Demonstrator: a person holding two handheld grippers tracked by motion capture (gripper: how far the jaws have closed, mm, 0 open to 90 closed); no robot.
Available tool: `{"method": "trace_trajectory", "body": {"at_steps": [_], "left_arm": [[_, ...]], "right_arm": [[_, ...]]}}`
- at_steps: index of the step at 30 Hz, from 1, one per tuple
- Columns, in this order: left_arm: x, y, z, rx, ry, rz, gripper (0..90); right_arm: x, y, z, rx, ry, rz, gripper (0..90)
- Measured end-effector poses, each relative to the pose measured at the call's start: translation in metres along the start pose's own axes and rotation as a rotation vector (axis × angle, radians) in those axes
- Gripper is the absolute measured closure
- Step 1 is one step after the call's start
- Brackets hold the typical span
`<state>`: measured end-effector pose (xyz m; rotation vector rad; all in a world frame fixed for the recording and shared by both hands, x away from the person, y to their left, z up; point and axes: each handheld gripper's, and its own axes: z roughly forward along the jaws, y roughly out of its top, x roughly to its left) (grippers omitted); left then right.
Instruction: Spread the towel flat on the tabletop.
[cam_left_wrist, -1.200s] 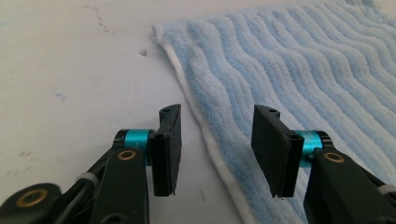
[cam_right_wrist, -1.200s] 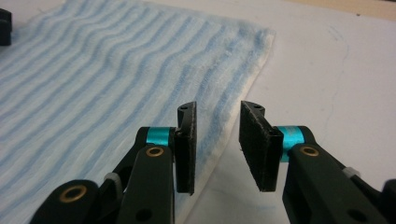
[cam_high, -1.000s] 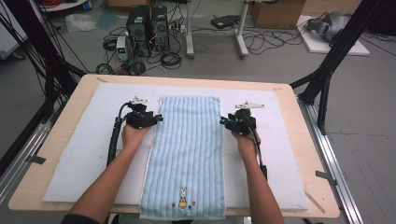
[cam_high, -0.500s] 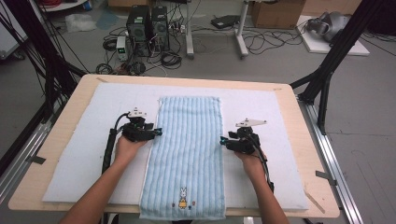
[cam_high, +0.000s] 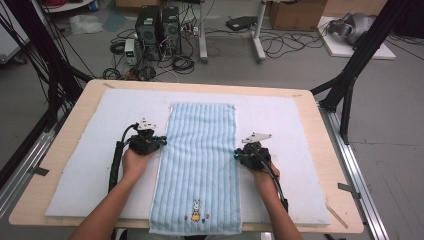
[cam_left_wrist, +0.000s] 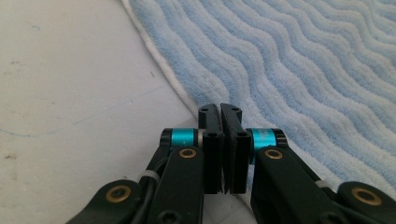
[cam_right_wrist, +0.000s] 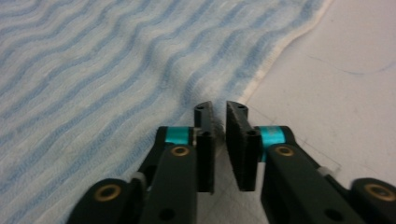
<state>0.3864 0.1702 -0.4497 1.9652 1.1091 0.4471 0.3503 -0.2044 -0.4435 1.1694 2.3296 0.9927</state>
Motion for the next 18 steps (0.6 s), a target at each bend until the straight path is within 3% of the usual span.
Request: {"method": "trace_trajectory", "body": {"at_steps": [2,5,8,13,18], "left_arm": [[0.002,-0.001,-0.002,-0.007,-0.011,-0.04,63.7],[0.004,-0.003,-0.008,-0.028,-0.017,-0.053,56.2],[0.001,-0.007,-0.014,-0.035,-0.061,-0.046,52.9],[-0.009,-0.016,-0.024,-0.031,-0.102,-0.011,55.3],[-0.021,-0.025,-0.036,-0.041,-0.179,0.065,71.2]], "right_arm": [[-0.003,-0.001,-0.003,-0.006,0.009,0.027,69.1],[-0.007,-0.003,-0.015,-0.052,0.022,0.051,66.4],[-0.007,-0.007,-0.025,-0.067,0.045,0.058,64.5],[0.005,-0.013,-0.024,-0.02,0.087,-0.001,65.2],[0.019,-0.016,-0.027,-0.029,0.175,-0.054,65.5]]}}
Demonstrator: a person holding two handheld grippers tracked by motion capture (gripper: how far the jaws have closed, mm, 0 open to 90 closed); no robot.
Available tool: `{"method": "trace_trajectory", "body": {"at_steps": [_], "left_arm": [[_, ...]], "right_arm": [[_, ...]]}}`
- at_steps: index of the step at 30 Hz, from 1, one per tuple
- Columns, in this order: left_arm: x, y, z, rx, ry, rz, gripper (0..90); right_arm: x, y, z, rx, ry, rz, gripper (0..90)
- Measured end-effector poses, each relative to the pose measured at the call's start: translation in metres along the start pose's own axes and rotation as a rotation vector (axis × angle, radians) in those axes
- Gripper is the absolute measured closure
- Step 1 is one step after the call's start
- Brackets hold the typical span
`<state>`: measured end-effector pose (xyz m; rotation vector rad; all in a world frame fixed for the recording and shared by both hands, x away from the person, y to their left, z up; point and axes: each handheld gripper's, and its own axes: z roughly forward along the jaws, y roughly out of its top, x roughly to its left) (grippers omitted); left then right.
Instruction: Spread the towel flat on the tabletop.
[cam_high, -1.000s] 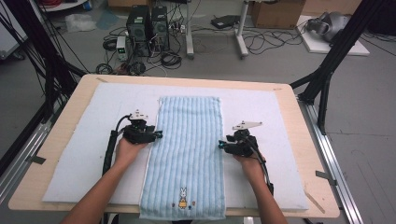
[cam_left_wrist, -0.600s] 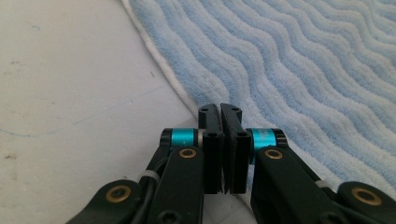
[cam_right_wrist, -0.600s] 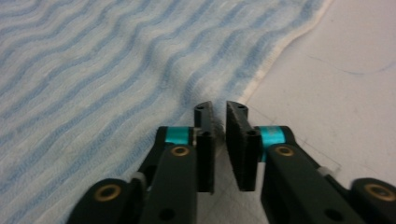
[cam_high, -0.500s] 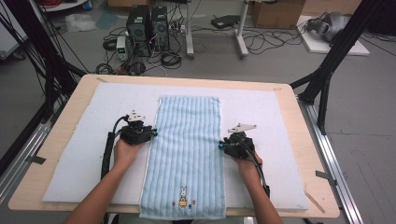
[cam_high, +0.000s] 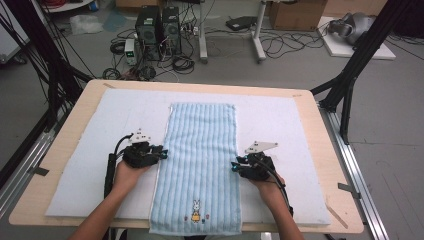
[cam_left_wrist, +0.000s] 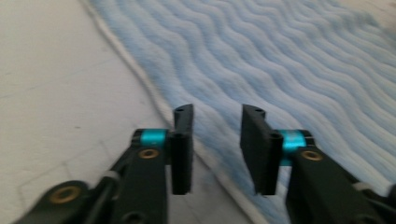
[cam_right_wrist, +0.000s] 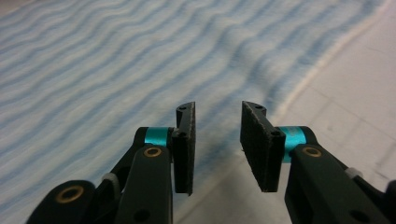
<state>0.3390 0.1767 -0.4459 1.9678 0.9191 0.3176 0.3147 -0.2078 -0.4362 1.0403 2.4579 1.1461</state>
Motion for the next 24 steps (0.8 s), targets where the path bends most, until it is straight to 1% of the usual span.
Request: {"method": "trace_trajectory", "body": {"at_steps": [1,2,3,4,5,7,8,9,11,13,16,17,18,19,20,21,22,23,24], "left_arm": [[-0.002,0.0,0.0,0.002,-0.013,0.012,73.9],[-0.004,-0.001,0.002,0.011,-0.017,0.02,75.0],[-0.006,-0.002,0.003,0.022,-0.02,0.021,75.8],[-0.007,-0.004,0.005,0.04,-0.023,0.03,75.9],[-0.009,-0.003,0.006,0.053,-0.016,0.047,76.3],[-0.011,-0.003,0.006,0.066,-0.014,0.039,76.8],[-0.012,-0.004,0.005,0.066,-0.013,0.032,77.4],[-0.012,-0.005,0.004,0.066,-0.013,0.033,78.1],[-0.013,-0.008,0.0,0.069,-0.016,0.035,81.9],[-0.014,-0.009,-0.003,0.083,-0.023,0.036,84.0],[-0.012,-0.008,-0.005,0.094,-0.044,0.018,83.7],[-0.011,-0.008,-0.006,0.097,-0.053,0.009,83.4],[-0.009,-0.008,-0.006,0.094,-0.064,0.001,82.7],[-0.008,-0.007,-0.006,0.083,-0.076,-0.015,79.2],[-0.005,-0.007,-0.006,0.065,-0.079,-0.027,74.1],[-0.003,-0.007,-0.007,0.029,-0.074,-0.04,69.5],[-0.001,-0.006,-0.008,-0.006,-0.073,-0.042,65.9],[0.001,-0.006,-0.009,-0.037,-0.075,-0.043,65.6],[0.003,-0.004,-0.011,-0.06,-0.072,-0.034,65.6]], "right_arm": [[0.002,0.0,0.001,0.004,0.013,-0.012,65.5],[0.004,-0.001,0.003,0.015,0.016,-0.018,65.7],[0.005,-0.002,0.005,0.035,0.018,-0.02,66.0],[0.005,-0.003,0.008,0.047,0.016,-0.025,66.3],[0.005,-0.004,0.007,0.044,0.016,-0.021,66.2],[0.005,-0.004,0.007,0.052,0.033,-0.032,61.6],[0.006,-0.003,0.007,0.065,0.034,-0.037,61.2],[0.008,-0.002,0.006,0.077,0.029,-0.057,61.0],[0.011,-0.001,0.005,0.103,0.025,-0.079,61.2],[0.012,-0.003,0.002,0.112,0.039,-0.084,61.2],[0.011,-0.004,0.0,0.11,0.059,-0.081,60.5],[0.012,-0.004,0.0,0.114,0.06,-0.084,58.1],[0.012,-0.003,0.0,0.114,0.07,-0.078,53.6],[0.011,-0.003,-0.001,0.095,0.073,-0.074,47.1],[0.01,-0.004,-0.002,0.06,0.062,-0.071,43.5],[0.008,-0.003,-0.004,0.028,0.048,-0.072,40.1],[0.007,-0.002,-0.007,-0.006,0.028,-0.063,36.4],[0.004,-0.001,-0.011,-0.045,0.003,-0.065,33.0],[0.002,0.0,-0.014,-0.077,-0.026,-0.047,28.6]]}}
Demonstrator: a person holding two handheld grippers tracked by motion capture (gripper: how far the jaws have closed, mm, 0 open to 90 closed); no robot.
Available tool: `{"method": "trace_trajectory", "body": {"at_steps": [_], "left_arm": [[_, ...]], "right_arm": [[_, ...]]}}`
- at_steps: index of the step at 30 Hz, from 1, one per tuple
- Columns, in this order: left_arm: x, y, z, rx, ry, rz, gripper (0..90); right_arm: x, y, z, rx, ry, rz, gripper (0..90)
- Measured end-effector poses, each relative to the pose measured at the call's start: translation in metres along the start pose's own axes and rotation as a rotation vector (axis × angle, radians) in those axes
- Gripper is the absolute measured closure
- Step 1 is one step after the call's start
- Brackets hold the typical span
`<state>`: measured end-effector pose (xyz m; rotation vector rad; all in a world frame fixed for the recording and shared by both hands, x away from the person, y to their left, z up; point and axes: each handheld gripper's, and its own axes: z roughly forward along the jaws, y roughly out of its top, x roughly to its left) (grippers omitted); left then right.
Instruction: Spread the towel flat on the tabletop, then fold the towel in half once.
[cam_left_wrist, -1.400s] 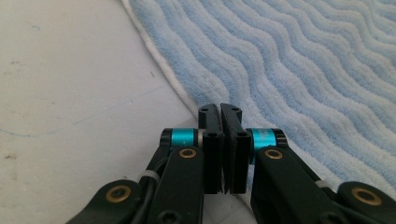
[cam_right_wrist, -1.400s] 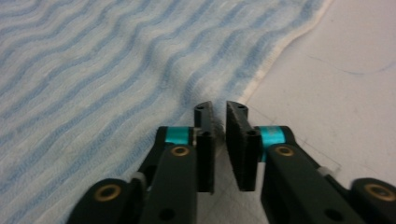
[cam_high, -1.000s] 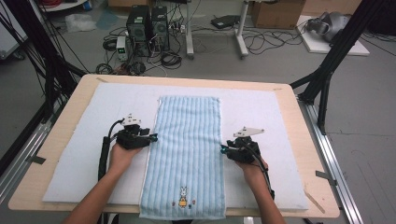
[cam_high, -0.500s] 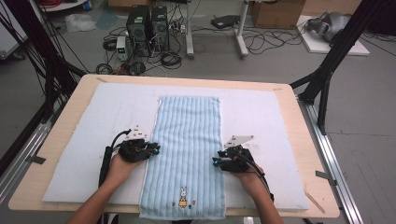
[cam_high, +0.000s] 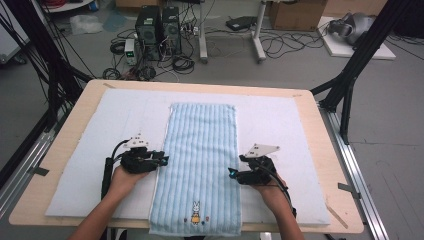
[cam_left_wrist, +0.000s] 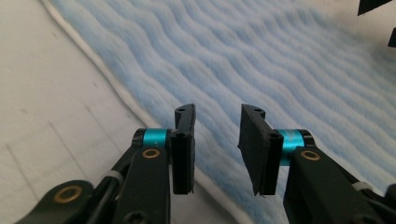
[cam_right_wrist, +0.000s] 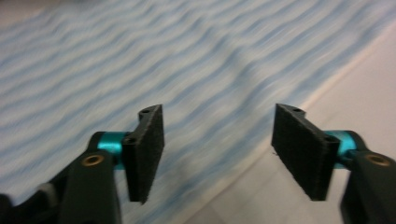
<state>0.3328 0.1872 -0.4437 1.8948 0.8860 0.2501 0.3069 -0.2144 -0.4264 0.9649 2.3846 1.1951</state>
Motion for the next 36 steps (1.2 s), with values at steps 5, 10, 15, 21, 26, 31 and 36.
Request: {"method": "trace_trajectory", "body": {"at_steps": [5,10,15,21,26,31,36], "left_arm": [[0.005,0.007,-0.008,-0.144,0.065,0.007,40.3],[0.01,0.009,-0.013,-0.202,0.076,-0.02,17.8],[0.011,0.009,-0.018,-0.227,0.041,0.015,18.5],[0.012,0.01,-0.023,-0.227,0.07,0.031,19.5],[0.015,0.01,-0.024,-0.231,0.083,0.019,19.8],[0.017,0.008,-0.028,-0.21,0.089,0.009,20.2],[0.023,0.006,-0.031,-0.22,0.102,-0.021,19.8]], "right_arm": [[-0.017,0.0,-0.009,-0.035,-0.113,0.056,11.7],[-0.025,-0.003,-0.02,-0.062,-0.198,0.051,11.7],[-0.032,-0.006,-0.029,-0.089,-0.215,0.071,11.1],[-0.032,-0.006,-0.036,-0.113,-0.223,0.074,11.1],[-0.033,-0.008,-0.036,-0.116,-0.213,0.086,11.1],[-0.035,-0.007,-0.033,-0.105,-0.216,0.092,11.2],[-0.034,-0.007,-0.032,-0.103,-0.217,0.1,11.2]]}}
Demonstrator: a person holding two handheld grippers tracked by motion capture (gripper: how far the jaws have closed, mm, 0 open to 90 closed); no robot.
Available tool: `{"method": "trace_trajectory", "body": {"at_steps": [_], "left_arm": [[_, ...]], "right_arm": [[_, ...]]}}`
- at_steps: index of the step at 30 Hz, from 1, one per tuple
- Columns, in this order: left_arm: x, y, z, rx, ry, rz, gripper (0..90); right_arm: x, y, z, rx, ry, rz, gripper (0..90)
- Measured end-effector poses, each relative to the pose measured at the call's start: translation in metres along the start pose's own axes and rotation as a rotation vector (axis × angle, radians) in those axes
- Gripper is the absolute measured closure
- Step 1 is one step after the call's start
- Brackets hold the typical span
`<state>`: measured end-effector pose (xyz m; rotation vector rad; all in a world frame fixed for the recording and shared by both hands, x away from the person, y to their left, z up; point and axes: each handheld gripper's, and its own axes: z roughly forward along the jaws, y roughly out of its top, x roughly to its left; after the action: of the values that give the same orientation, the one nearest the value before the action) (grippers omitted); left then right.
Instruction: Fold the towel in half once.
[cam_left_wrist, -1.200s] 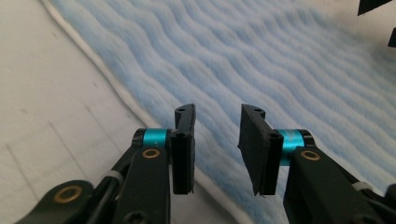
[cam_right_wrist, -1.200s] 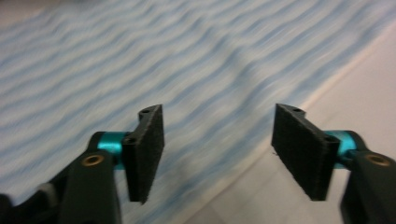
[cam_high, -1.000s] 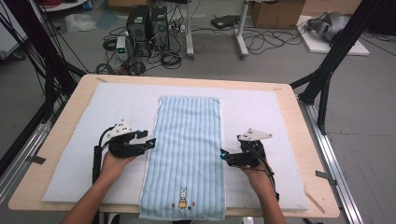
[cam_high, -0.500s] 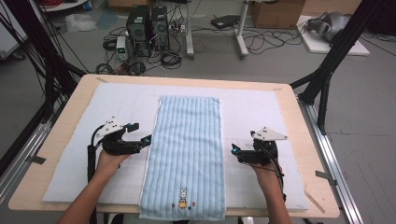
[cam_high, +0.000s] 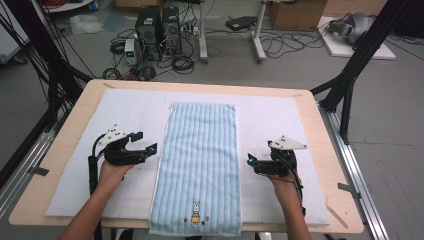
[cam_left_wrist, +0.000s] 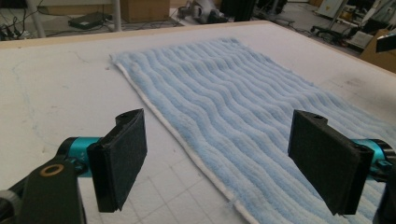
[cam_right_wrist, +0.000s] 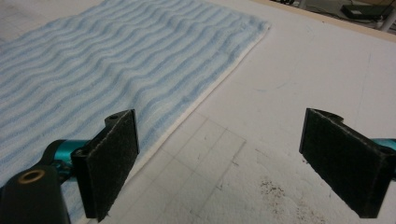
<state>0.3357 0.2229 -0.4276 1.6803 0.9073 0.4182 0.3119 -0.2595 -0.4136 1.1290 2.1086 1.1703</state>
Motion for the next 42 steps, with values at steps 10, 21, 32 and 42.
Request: {"method": "trace_trajectory", "body": {"at_steps": [10,21,32,42], "left_arm": [[0.003,-0.001,0.006,0.031,0.013,-0.025,18.8],[0.013,0.03,0.036,0.06,0.039,-0.023,20.8],[0.024,0.046,0.072,0.115,0.086,-0.055,24.2],[0.032,0.044,0.107,0.272,0.138,-0.013,31.7]], "right_arm": [[-0.001,-0.002,0.003,0.02,0.02,-0.001,12.6],[0.002,-0.004,0.003,0.032,0.064,0.007,14.2],[0.002,-0.005,0.004,0.039,0.068,0.016,14.2],[0.002,-0.005,0.006,0.051,0.071,0.022,14.3]]}}
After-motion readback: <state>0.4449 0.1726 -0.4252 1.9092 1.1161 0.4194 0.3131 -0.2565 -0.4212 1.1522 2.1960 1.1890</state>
